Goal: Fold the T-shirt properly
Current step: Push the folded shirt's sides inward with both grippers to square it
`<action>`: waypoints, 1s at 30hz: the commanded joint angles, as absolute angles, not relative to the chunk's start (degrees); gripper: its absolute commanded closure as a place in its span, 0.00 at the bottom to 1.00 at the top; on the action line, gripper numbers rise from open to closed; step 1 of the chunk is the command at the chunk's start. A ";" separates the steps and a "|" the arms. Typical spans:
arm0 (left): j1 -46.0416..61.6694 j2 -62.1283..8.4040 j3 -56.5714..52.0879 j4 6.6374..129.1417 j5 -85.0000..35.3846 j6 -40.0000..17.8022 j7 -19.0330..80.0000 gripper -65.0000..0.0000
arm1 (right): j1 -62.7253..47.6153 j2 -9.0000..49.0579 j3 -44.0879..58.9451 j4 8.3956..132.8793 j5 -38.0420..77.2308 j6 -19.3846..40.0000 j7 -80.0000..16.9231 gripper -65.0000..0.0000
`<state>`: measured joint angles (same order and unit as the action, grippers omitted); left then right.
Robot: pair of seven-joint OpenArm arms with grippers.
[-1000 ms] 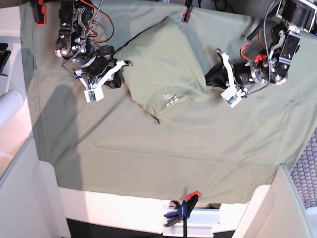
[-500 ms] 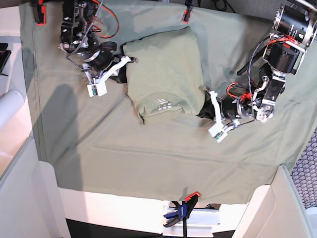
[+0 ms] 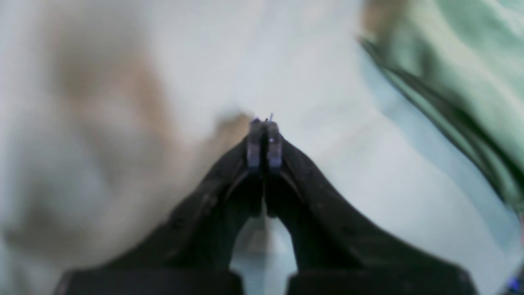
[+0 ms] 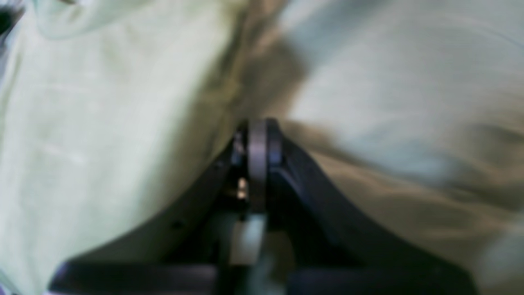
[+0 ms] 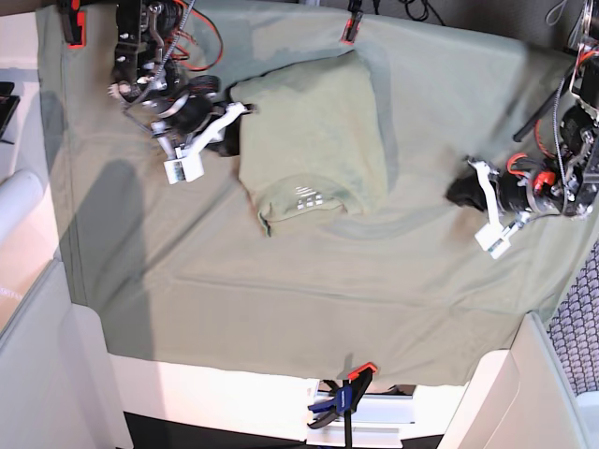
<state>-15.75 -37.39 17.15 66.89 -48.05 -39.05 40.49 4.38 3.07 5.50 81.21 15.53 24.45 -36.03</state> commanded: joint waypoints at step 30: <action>-9.82 -27.49 16.05 74.54 -41.08 -40.00 39.20 1.00 | 0.47 -3.86 3.79 82.89 21.08 24.29 -39.31 1.00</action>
<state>-8.58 -26.98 16.51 74.04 -41.63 -40.51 39.77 0.30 -3.38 4.19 82.28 20.88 23.99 -37.91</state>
